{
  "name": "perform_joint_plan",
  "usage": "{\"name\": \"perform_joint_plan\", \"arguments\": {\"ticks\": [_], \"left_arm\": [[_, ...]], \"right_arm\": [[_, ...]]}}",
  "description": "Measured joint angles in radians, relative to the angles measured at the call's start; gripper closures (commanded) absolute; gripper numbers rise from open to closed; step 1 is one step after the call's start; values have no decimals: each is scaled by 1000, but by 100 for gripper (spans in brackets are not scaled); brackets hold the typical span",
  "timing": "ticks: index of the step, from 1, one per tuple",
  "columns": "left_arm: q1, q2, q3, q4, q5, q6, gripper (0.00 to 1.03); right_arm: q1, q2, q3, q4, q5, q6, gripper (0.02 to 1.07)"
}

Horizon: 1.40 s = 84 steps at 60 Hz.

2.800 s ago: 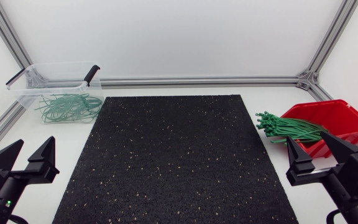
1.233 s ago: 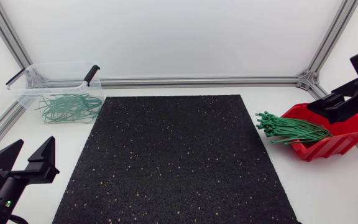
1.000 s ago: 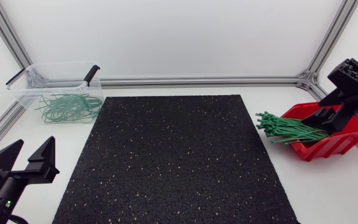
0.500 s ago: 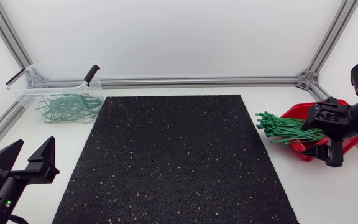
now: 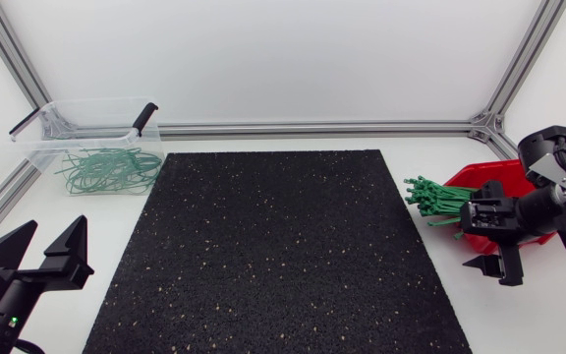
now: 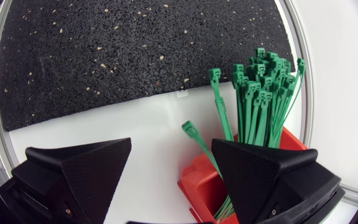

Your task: Take a green cable tie from the red box, thread the tail through the head to close it, then place it in the transparent bin on the left.

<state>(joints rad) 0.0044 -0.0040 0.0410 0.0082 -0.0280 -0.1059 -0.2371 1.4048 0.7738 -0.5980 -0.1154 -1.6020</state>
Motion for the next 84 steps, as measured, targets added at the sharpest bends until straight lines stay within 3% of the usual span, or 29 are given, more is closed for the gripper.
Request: {"name": "perform_joint_plan", "arguments": {"ticks": [18, 27, 38, 45, 84], "left_arm": [[0, 0, 0, 0, 0, 0, 4], [0, 0, 0, 0, 0, 0, 4], [0, 0, 0, 0, 0, 0, 4], [0, 0, 0, 0, 0, 0, 4], [0, 0, 0, 0, 0, 0, 4]], "right_arm": [[-11, -31, -49, 10, 21, -43, 13], [-19, -52, -93, 153, 64, -63, 18], [-19, -59, -143, 258, 80, -79, 44], [-19, -82, -171, 298, 80, -90, 74], [-31, -150, -277, 499, 87, -157, 82]]}}
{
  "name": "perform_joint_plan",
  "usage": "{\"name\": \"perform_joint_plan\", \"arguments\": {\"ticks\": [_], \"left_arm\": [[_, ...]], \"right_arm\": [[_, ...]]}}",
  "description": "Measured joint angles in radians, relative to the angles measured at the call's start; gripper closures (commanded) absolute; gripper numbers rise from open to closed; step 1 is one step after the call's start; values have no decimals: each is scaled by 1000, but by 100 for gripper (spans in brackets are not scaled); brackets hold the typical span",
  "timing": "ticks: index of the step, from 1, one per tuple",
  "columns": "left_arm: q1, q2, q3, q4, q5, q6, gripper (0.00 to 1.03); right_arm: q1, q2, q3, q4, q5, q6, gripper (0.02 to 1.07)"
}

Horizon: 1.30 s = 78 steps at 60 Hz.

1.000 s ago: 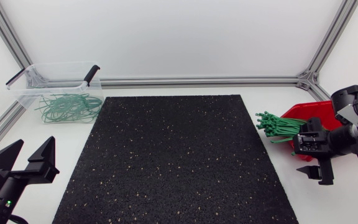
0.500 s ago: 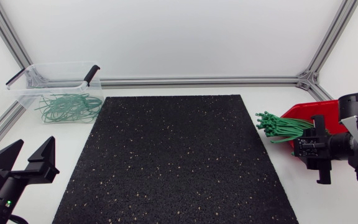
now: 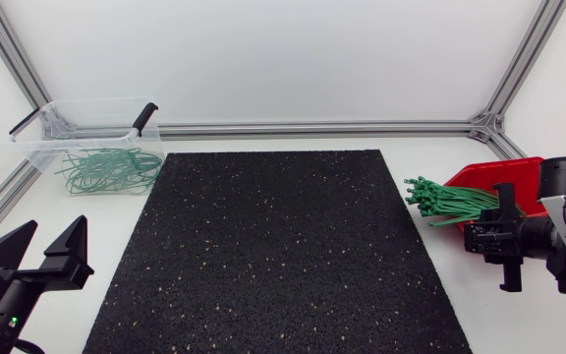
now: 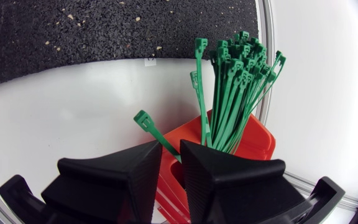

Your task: Take a green cable tie from the red box, thread the tail through the head to close it, then place it in the transparent bin on the left.

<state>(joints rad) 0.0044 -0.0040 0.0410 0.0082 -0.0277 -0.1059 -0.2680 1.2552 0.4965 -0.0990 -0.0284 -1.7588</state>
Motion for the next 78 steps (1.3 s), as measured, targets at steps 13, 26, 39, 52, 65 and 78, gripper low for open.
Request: {"name": "perform_joint_plan", "arguments": {"ticks": [13, 26, 39, 52, 65, 78], "left_arm": [[0, 0, 0, 0, 0, 0, 4], [0, 0, 0, 0, 0, 0, 4], [0, 0, 0, 0, 0, 0, 4], [0, 0, 0, 0, 0, 0, 4], [0, 0, 0, 0, 0, 0, 4], [0, 0, 0, 0, 0, 0, 4]], "right_arm": [[-11, -3, -10, 28, 0, -4, 86], [-16, -34, -21, 51, 0, -20, 93], [-8, -105, -28, 51, -2, -26, 101], [-8, -138, -28, 42, -12, -27, 101], [-8, -134, -27, 13, -27, -27, 76], [-9, -100, -27, 13, -27, -27, 60]]}}
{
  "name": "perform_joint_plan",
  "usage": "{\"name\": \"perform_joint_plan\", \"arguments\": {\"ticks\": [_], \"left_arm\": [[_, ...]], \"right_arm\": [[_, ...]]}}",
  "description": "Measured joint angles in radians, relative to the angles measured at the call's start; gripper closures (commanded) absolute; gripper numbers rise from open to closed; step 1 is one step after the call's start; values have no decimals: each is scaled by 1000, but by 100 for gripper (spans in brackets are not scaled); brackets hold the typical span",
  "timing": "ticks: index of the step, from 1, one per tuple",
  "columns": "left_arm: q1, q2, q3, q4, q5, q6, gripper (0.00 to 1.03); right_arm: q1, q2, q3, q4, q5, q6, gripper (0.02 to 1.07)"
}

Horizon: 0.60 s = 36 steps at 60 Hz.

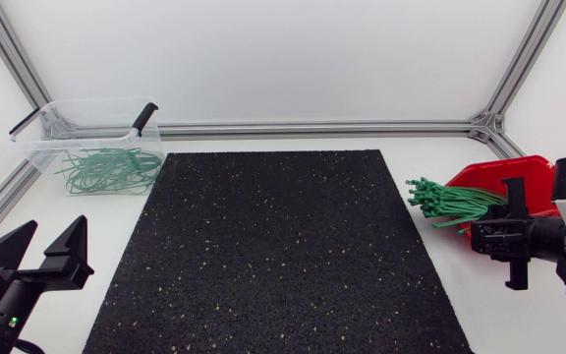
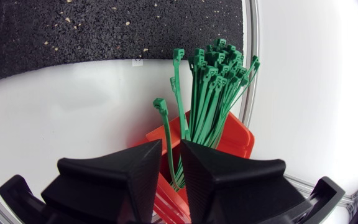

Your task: Take a green cable tie from the red box, thread the tail through the head to close it, then place it in the transparent bin on the left.

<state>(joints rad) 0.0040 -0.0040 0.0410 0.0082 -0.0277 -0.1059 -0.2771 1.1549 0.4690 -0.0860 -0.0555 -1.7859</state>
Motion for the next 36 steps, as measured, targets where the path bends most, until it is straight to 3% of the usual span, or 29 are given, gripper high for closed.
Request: {"name": "perform_joint_plan", "arguments": {"ticks": [36], "left_arm": [[0, 0, 0, 0, 0, 0, 4]], "right_arm": [[-34, 110, 0, 30, -27, 0, 63]]}}
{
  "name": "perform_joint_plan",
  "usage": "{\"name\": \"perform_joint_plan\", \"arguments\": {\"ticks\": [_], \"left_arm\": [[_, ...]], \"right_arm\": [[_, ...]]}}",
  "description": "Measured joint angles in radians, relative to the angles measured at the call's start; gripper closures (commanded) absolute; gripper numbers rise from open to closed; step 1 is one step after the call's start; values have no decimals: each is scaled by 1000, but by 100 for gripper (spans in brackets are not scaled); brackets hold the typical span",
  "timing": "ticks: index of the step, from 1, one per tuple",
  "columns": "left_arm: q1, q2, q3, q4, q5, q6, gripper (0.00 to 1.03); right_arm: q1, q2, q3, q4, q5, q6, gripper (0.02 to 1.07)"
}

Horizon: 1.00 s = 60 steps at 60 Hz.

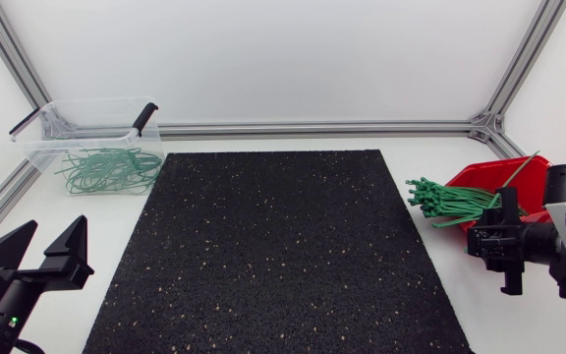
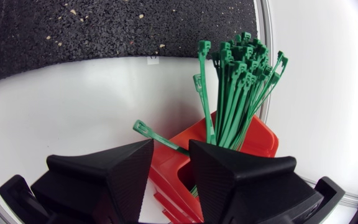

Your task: Take a green cable tie from the red box, thread the tail through the head to close it, then place it in the transparent bin on the left.

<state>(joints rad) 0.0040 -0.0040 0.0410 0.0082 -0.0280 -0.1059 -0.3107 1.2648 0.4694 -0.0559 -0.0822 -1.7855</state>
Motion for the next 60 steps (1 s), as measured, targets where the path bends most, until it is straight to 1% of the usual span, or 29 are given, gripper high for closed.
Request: {"name": "perform_joint_plan", "arguments": {"ticks": [7, 13, 27, 37, 57, 60], "left_arm": [[0, 0, 0, 0, 0, 0, 4], [0, 0, 0, 0, 0, 0, 4], [0, 0, 0, 0, 0, 0, 4], [0, 0, 0, 0, 0, 0, 4], [0, 0, 0, 0, 0, 0, 4], [0, 0, 0, 0, 0, 0, 4]], "right_arm": [[-7, 0, 0, 40, -11, 0, 63], [-19, 0, 0, 42, -26, -11, 63], [-18, -6, 0, 43, -26, -27, 63], [0, -14, -10, 80, -25, -34, 63], [70, -6, -66, 135, 20, -34, 63], [74, -6, -66, 143, 25, -34, 65]]}}
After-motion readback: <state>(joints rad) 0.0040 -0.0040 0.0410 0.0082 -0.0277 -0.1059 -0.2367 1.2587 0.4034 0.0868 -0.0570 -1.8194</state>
